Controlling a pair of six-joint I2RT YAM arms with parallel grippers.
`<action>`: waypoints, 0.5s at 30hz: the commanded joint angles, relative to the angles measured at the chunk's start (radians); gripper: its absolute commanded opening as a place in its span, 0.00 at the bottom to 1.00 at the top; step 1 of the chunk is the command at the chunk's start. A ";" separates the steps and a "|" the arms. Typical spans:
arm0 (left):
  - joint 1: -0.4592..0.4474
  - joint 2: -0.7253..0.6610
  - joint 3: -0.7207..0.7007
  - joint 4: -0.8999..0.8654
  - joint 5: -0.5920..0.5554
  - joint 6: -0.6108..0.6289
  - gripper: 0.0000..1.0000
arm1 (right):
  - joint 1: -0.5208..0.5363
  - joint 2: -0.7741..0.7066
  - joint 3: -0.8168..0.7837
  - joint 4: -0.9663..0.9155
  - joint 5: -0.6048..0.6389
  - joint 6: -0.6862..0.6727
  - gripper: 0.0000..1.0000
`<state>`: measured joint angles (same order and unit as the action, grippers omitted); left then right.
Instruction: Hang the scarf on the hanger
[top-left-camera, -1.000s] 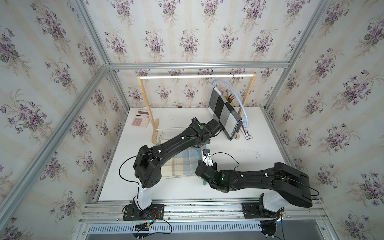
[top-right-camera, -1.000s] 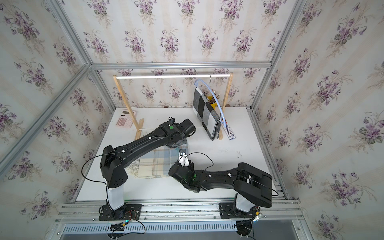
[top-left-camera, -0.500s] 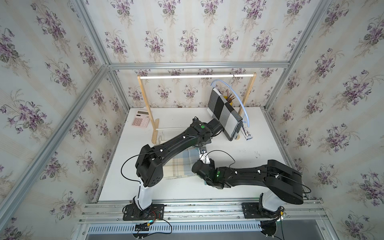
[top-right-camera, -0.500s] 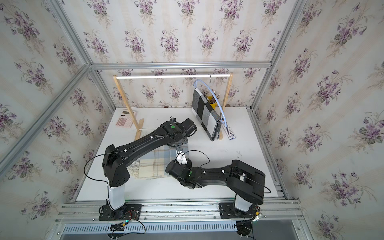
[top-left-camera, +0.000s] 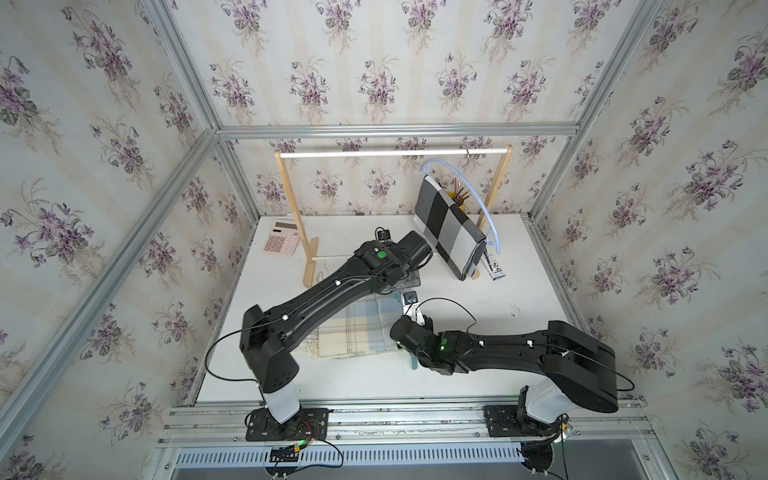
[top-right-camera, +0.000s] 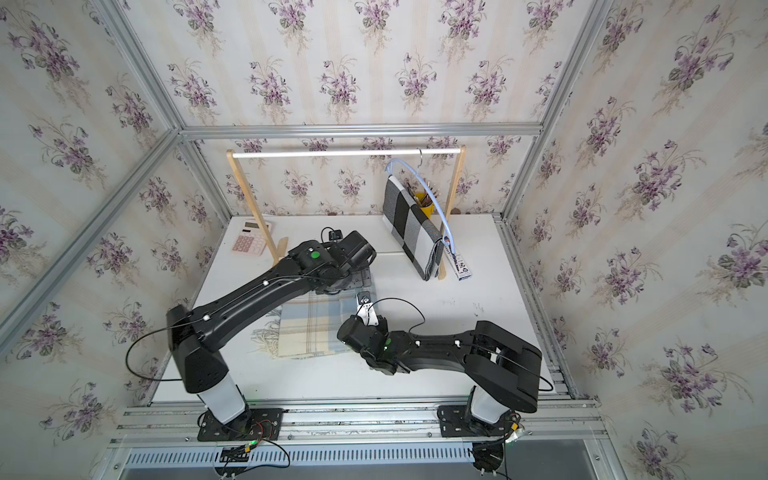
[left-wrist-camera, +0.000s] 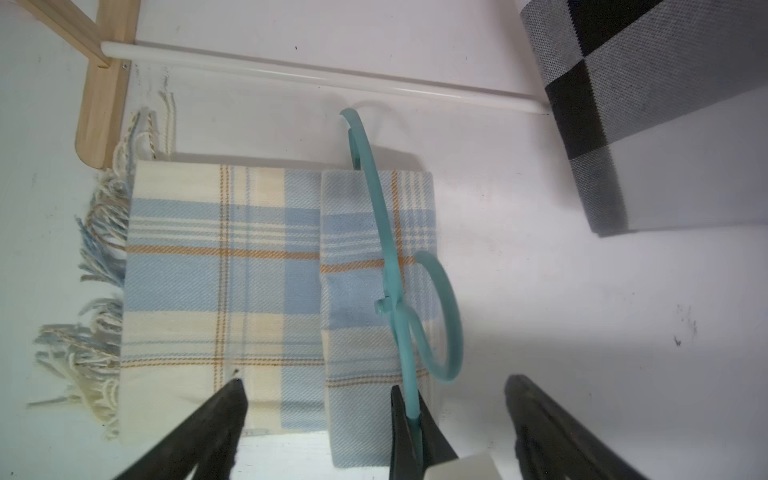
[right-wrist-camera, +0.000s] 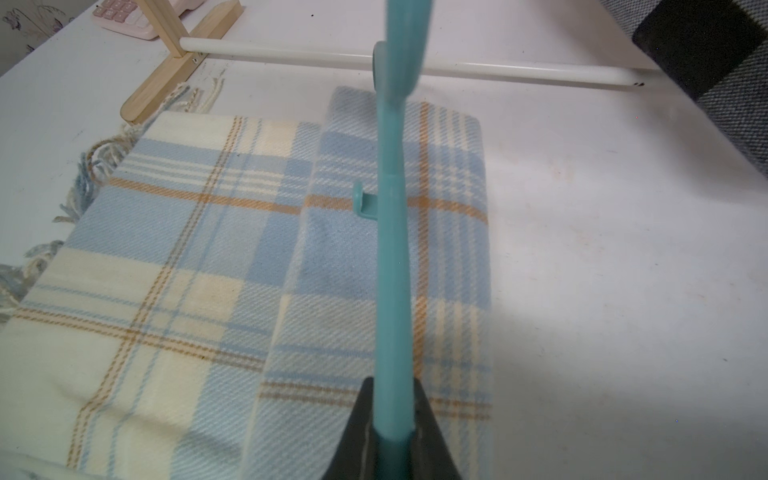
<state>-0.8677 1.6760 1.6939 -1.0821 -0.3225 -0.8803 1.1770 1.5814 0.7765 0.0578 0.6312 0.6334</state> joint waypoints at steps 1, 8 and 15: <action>0.059 -0.162 -0.152 0.101 0.098 0.099 0.94 | -0.012 -0.015 -0.018 0.011 -0.060 0.027 0.00; 0.270 -0.515 -0.756 0.619 0.422 0.061 0.81 | -0.050 -0.041 -0.071 0.067 -0.146 0.081 0.00; 0.326 -0.242 -0.773 0.769 0.605 0.105 0.68 | -0.051 -0.047 -0.085 0.093 -0.165 0.094 0.00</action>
<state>-0.5529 1.3514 0.8982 -0.4580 0.1482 -0.8124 1.1252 1.5368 0.6933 0.1589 0.5079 0.7078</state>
